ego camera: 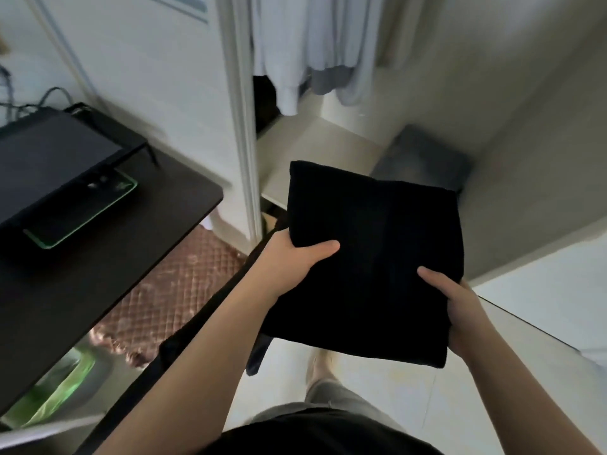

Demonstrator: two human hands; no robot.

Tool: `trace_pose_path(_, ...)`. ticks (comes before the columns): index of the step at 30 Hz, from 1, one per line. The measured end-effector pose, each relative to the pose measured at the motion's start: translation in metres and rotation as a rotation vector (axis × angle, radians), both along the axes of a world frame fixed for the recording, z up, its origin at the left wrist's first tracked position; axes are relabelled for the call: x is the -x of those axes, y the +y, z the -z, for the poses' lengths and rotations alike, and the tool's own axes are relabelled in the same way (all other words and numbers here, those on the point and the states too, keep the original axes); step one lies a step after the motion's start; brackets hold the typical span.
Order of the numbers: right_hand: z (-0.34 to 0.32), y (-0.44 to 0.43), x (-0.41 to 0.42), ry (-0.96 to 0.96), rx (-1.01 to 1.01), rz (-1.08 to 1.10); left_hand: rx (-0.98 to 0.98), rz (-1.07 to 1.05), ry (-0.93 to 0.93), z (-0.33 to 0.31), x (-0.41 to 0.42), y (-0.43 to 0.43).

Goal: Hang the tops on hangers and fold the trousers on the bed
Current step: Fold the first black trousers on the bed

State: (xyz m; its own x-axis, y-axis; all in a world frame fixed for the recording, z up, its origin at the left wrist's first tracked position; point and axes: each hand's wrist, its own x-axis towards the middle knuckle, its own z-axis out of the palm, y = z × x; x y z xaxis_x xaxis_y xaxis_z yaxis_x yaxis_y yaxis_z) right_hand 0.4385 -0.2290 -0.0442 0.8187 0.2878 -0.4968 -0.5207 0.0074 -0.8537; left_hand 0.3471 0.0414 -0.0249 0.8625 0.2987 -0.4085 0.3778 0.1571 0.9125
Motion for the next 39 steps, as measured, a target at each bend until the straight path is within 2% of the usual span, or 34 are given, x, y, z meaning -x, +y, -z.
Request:
trace_pose_path(4, 0.013, -0.006, -0.063, 0.017, -0.003, 0.053, -0.025, 0.016, 0.034, 0.005, -0.076, -0.006)
trace_pose_path(11, 0.044, 0.017, -0.156, 0.158, -0.025, 0.058, -0.054, -0.024, 0.117, 0.011, -0.182, -0.002)
trace_pose_path(14, 0.05, 0.029, -0.179, 0.134, -0.015, 0.09, -0.074, -0.043, 0.155, 0.019, -0.216, -0.002)
trace_pose_path(20, 0.058, 0.041, -0.216, -0.024, 0.135, 0.314, -0.09, 0.023, 0.194, 0.048, -0.283, -0.005)
trace_pose_path(29, 0.073, 0.055, -0.269, -0.11, 0.246, 0.619, -0.028, 0.19, 0.173, 0.085, -0.393, -0.023)
trace_pose_path(33, 0.08, 0.059, -0.314, -0.087, 0.255, 0.733, -0.026, 0.25, 0.165, 0.098, -0.445, -0.026)
trace_pose_path(39, 0.093, 0.048, -0.401, -0.105, 0.392, 0.75, -0.146, 0.308, 0.099, 0.121, -0.542, -0.031)
